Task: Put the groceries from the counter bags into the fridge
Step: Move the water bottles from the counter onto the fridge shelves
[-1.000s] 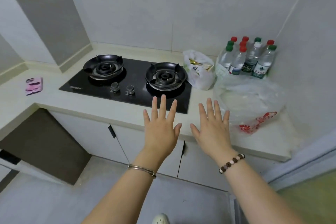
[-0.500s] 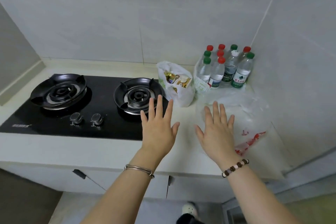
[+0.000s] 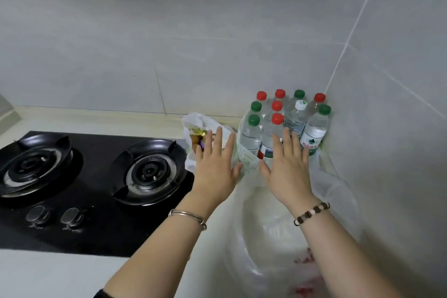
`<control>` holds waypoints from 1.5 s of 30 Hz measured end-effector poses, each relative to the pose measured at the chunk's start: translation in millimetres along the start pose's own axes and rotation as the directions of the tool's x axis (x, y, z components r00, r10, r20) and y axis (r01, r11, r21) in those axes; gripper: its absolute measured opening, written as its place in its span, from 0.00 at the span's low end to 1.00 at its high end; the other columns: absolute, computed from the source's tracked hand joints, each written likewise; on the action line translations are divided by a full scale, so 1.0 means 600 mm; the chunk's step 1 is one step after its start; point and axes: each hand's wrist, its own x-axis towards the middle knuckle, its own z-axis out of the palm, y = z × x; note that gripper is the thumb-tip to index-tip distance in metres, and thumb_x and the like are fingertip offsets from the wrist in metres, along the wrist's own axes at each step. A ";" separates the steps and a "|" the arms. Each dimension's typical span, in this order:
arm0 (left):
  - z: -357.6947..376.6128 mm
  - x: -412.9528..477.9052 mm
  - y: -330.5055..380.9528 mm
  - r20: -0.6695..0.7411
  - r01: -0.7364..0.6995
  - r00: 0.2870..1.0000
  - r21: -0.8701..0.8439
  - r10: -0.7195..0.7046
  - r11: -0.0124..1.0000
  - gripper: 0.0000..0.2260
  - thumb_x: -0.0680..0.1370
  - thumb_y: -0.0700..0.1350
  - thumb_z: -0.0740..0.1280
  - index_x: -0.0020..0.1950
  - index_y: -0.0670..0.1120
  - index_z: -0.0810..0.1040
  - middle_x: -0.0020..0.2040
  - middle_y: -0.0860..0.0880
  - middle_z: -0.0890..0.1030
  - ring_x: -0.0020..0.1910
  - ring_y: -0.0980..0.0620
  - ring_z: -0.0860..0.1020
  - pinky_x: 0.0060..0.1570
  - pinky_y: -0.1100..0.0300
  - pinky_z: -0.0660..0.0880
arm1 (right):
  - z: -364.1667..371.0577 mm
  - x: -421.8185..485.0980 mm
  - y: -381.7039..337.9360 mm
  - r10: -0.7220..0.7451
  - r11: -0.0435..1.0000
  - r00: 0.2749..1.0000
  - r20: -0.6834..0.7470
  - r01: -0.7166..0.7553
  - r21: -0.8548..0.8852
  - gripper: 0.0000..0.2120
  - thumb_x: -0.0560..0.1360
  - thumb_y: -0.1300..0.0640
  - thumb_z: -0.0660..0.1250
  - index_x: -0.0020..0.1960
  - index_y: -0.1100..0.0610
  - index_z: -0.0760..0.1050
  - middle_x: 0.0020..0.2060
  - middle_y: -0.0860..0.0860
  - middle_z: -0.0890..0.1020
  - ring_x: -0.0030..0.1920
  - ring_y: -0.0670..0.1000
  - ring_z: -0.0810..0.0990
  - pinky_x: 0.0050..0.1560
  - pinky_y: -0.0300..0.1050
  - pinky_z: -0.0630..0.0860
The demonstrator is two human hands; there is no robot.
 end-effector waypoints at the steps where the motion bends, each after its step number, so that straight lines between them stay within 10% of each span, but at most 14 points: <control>1: 0.008 0.021 0.007 0.004 0.006 1.000 -0.017 -0.006 1.000 0.31 0.80 0.56 0.55 0.78 0.50 0.44 0.78 0.44 0.43 0.76 0.42 0.41 0.73 0.42 0.47 | 0.003 0.019 0.010 -0.003 1.000 1.000 -0.003 0.003 0.002 0.32 0.78 0.43 0.57 0.76 0.58 0.53 0.77 0.57 0.49 0.76 0.57 0.46 0.74 0.59 0.45; 11: 0.054 0.185 0.053 0.071 0.098 0.995 -0.434 -0.074 0.896 0.35 0.76 0.43 0.67 0.77 0.46 0.51 0.72 0.46 0.66 0.70 0.47 0.66 0.65 0.59 0.64 | 0.021 0.178 0.078 -0.106 0.992 0.983 0.148 0.095 0.079 0.36 0.78 0.46 0.60 0.77 0.56 0.45 0.77 0.55 0.46 0.76 0.56 0.48 0.75 0.54 0.52; 16: 0.075 0.206 0.055 0.042 0.120 0.992 -0.516 -0.116 0.848 0.30 0.73 0.41 0.70 0.72 0.48 0.63 0.61 0.49 0.77 0.58 0.49 0.75 0.50 0.66 0.67 | 0.046 0.191 0.081 -0.157 0.965 0.981 0.117 0.127 0.231 0.29 0.75 0.56 0.67 0.71 0.59 0.59 0.71 0.54 0.61 0.64 0.55 0.70 0.58 0.45 0.72; 26: 0.055 0.226 0.050 0.169 0.185 0.978 -0.455 -0.119 0.871 0.14 0.71 0.41 0.70 0.53 0.45 0.71 0.44 0.51 0.76 0.42 0.50 0.74 0.32 0.68 0.63 | 0.058 0.198 0.097 -0.062 0.877 0.986 0.153 -0.019 0.481 0.20 0.72 0.57 0.71 0.59 0.52 0.66 0.50 0.51 0.76 0.49 0.54 0.77 0.46 0.44 0.71; 36: 0.057 0.233 0.052 0.263 0.198 0.960 -0.406 -0.094 0.892 0.17 0.71 0.49 0.73 0.56 0.46 0.75 0.49 0.50 0.79 0.48 0.50 0.76 0.46 0.61 0.70 | 0.063 0.207 0.119 -0.014 0.668 0.963 0.269 -0.191 0.719 0.19 0.67 0.57 0.77 0.54 0.51 0.74 0.45 0.43 0.78 0.48 0.46 0.76 0.52 0.40 0.69; 45: 0.016 0.246 0.067 0.199 -0.152 0.970 0.049 0.140 0.987 0.12 0.74 0.44 0.65 0.57 0.45 0.76 0.49 0.45 0.79 0.46 0.45 0.76 0.45 0.54 0.75 | 0.044 0.214 0.119 -0.126 0.946 0.988 0.084 0.094 0.311 0.12 0.70 0.45 0.69 0.45 0.53 0.74 0.42 0.46 0.73 0.41 0.50 0.74 0.38 0.43 0.70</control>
